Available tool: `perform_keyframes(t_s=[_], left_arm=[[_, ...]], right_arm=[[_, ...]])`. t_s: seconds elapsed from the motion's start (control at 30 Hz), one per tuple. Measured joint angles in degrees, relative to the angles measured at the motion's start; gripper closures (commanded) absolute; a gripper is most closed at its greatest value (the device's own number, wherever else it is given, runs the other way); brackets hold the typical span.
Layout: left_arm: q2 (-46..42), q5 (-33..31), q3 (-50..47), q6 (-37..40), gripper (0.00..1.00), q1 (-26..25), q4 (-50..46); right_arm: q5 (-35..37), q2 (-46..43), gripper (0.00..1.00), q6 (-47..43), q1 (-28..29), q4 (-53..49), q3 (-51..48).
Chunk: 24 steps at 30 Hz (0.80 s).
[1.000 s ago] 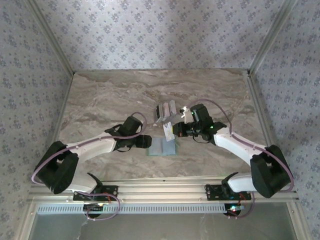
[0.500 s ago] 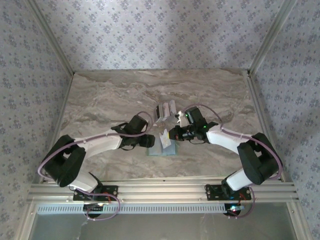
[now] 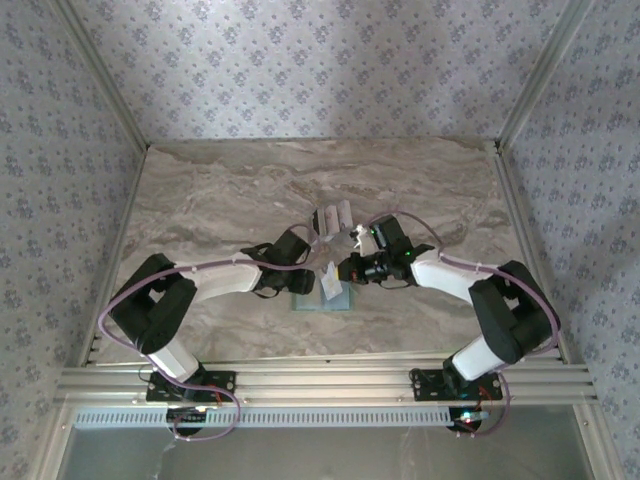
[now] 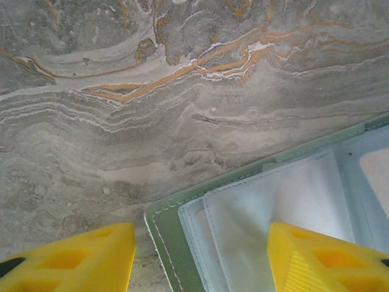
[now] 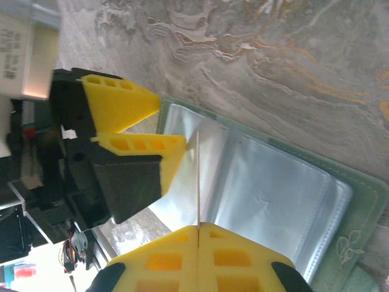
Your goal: Put the credit cards into the card holder
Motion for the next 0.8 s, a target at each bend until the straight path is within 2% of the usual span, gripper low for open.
perform_keyframes(t_s=[0.33, 0.8], left_arm=[[0.02, 0.04, 0.0, 0.02, 0.49, 0.0, 0.0], [0.0, 0.02, 0.0, 0.0, 0.5, -0.02, 0.0]], right_arm=[[-3.78, 5.55, 1.0, 3.72, -1.38, 3.91, -0.48], [-6.71, 6.91, 1.0, 6.84, -1.77, 7.34, -1.01]])
